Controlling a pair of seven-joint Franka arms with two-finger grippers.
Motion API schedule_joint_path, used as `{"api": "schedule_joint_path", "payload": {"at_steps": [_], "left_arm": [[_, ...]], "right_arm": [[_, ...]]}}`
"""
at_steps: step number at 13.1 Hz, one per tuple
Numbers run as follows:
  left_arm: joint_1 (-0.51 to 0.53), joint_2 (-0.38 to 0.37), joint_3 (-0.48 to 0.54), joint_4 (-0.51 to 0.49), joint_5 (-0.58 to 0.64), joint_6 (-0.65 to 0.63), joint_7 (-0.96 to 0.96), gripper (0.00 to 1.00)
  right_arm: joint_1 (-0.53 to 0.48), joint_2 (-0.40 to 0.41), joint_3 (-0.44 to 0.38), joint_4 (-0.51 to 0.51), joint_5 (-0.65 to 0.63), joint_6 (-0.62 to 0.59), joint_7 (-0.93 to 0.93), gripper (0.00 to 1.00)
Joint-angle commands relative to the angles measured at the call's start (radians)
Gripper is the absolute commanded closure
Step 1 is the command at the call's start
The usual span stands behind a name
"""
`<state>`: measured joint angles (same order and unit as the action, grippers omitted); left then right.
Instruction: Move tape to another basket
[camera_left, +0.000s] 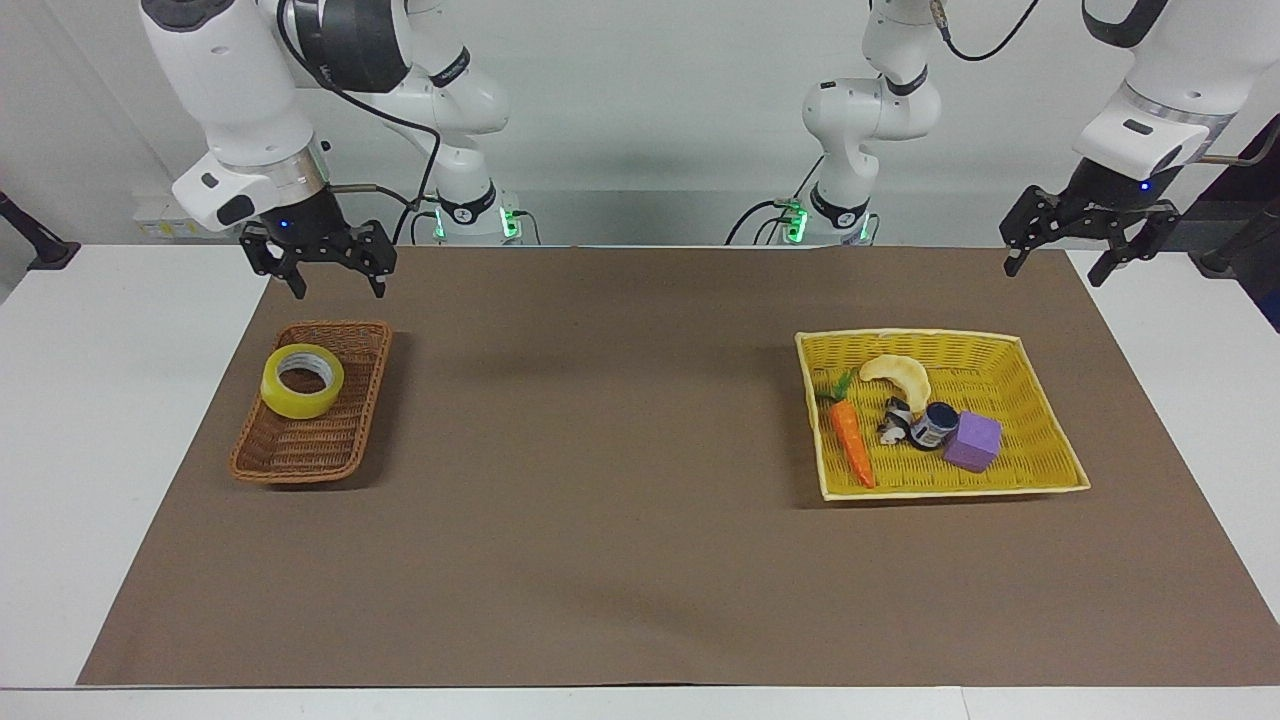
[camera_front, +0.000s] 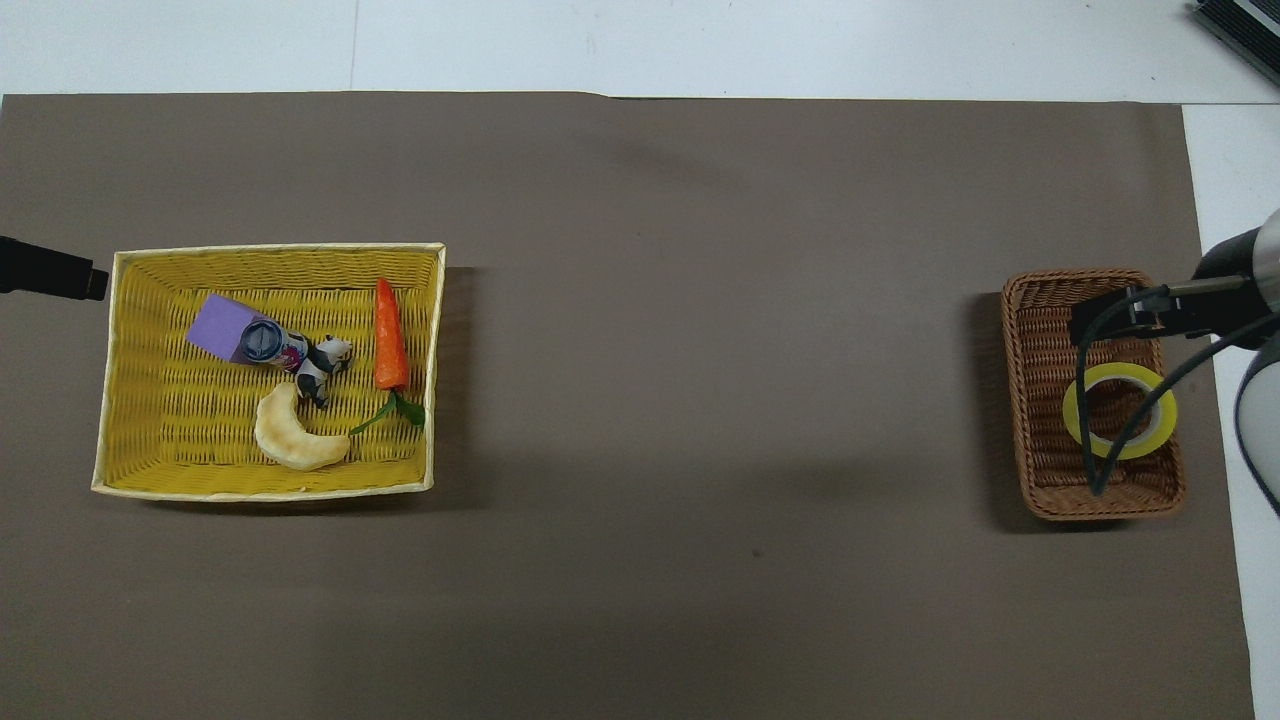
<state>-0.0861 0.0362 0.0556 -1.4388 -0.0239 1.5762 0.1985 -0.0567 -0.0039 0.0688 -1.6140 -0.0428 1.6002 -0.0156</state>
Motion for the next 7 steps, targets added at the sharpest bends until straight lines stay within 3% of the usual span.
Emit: {"api": "schedule_joint_path", "payload": {"at_steps": [1,4,7], "left_arm": [[0.009,-0.01,-0.01,0.003,0.015,-0.015,-0.005,0.0],[0.009,-0.01,-0.01,0.003,0.015,-0.015,-0.005,0.0],[0.009,-0.01,-0.01,0.003,0.015,-0.015,-0.005,0.0]], "right_arm": [[-0.014,-0.008,0.002,-0.012,0.026,-0.025,-0.024,0.0],[-0.015,-0.01,-0.004,-0.007,0.03,-0.054,0.13,0.0],[-0.012,-0.008,-0.004,-0.004,0.03,-0.048,0.135,0.0]]}}
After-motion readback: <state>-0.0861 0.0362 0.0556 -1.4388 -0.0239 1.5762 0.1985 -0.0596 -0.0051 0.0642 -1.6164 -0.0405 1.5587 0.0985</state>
